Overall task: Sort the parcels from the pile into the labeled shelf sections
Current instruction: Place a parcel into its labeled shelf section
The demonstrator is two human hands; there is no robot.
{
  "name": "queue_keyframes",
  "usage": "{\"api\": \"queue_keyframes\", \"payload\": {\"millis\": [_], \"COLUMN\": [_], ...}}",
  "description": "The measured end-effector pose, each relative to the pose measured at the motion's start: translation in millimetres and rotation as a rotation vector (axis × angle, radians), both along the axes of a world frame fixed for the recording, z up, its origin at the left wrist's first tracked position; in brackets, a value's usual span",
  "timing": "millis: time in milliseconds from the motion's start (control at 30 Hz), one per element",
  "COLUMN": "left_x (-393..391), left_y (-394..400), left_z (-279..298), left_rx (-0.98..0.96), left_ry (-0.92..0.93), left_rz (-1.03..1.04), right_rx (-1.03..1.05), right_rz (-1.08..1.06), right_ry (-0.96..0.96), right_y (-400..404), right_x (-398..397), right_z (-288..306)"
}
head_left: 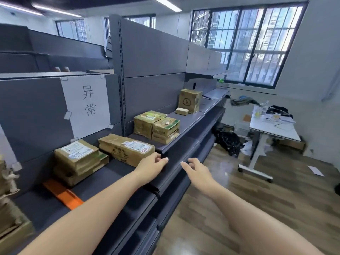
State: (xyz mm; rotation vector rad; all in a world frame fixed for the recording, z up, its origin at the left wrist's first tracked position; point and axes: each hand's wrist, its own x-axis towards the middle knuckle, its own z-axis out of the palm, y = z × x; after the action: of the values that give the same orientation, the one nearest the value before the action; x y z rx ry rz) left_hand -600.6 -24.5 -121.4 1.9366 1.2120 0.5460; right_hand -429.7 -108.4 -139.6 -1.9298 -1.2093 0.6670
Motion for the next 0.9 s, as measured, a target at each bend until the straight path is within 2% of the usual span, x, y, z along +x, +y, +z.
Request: {"api": "queue_keyframes", "payload": {"millis": [267, 467, 667, 900], "left_x": [67.6, 117.6, 163.2, 193.7], "left_y": [65.7, 142.4, 217.5, 269.5], "left_z": [-13.3, -8.9, -2.7, -7.4], "left_rx": [-0.025, -0.018, -0.042, -0.032], "left_ry": [0.013, -0.017, -0.003, 0.04], "left_rz": [0.023, 0.069, 0.027, 0.044], "right_rx": [-0.015, -0.031, -0.017, -0.037], "right_rz": [0.023, 0.023, -0.007, 0.045], "right_ry": [0.037, 0.006, 0.022, 0.029], "right_y": [66.1, 138.9, 207.6, 271.8], "right_x": [57.8, 105.5, 150.8, 182.6], "right_z": [-12.7, -4.9, 3.8, -4.7]}}
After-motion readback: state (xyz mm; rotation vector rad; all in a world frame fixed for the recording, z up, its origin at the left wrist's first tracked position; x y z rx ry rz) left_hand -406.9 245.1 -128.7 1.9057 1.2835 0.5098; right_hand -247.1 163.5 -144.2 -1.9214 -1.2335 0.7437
